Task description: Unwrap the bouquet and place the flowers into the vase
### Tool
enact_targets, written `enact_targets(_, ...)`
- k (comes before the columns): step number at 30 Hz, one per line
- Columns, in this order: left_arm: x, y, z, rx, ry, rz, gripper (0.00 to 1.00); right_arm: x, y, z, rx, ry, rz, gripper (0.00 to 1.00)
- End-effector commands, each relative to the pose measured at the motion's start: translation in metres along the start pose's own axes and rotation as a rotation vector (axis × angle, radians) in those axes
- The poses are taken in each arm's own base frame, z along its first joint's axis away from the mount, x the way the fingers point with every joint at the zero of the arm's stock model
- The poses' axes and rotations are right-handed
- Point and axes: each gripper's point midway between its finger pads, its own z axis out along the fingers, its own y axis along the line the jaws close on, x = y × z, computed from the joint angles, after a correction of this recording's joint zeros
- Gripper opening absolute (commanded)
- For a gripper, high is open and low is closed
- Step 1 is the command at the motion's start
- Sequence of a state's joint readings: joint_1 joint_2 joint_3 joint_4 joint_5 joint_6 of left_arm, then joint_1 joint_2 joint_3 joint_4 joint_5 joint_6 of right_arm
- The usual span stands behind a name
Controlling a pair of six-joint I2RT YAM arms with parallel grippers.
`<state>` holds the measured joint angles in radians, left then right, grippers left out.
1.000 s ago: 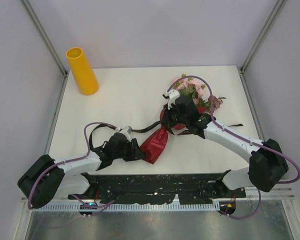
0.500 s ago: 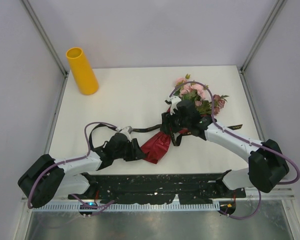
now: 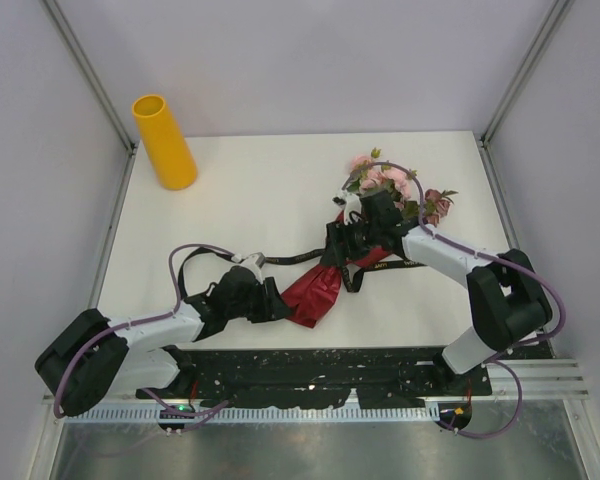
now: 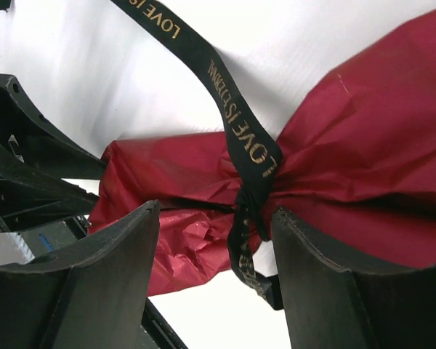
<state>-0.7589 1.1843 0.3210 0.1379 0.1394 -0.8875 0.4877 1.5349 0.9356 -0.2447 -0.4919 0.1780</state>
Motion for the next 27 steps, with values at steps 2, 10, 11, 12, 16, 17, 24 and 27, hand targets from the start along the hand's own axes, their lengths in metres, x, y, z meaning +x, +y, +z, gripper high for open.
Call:
enact_targets(2, 0.027, 0.045, -0.003, -0.179, 0.081, 0.0, 0.47, -0.019, 0.018, 0.009, -0.124, 0.004, -0.044, 0.67)
enact_targets(10, 0.026, 0.046, -0.003, -0.184, 0.077, -0.003, 0.47, -0.004, 0.021, 0.022, -0.2, 0.074, -0.009, 0.67)
enact_targets(11, 0.026, 0.046, -0.002, -0.188, 0.076, -0.001, 0.47, -0.001, 0.02, 0.023, -0.201, 0.085, -0.001, 0.66)
enact_targets(12, 0.026, 0.046, -0.002, -0.187, 0.074, -0.003, 0.47, -0.001, 0.019, 0.023, -0.199, 0.087, 0.0, 0.65)
enact_targets(16, 0.026, 0.047, -0.002, -0.192, 0.078, -0.001, 0.47, 0.0, 0.021, 0.022, -0.227, 0.087, 0.01, 0.55)
enact_targets(17, 0.027, 0.047, -0.001, -0.192, 0.078, -0.001, 0.47, -0.002, 0.021, 0.02, -0.235, 0.078, 0.014, 0.49)
enact_targets(24, 0.029, 0.051, -0.001, -0.208, 0.08, -0.006, 0.47, -0.016, 0.03, 0.01, -0.338, 0.008, 0.069, 0.4)
enact_targets(27, 0.03, 0.051, -0.001, -0.212, 0.083, -0.007, 0.47, -0.014, 0.024, 0.011, -0.321, 0.004, 0.09, 0.35)
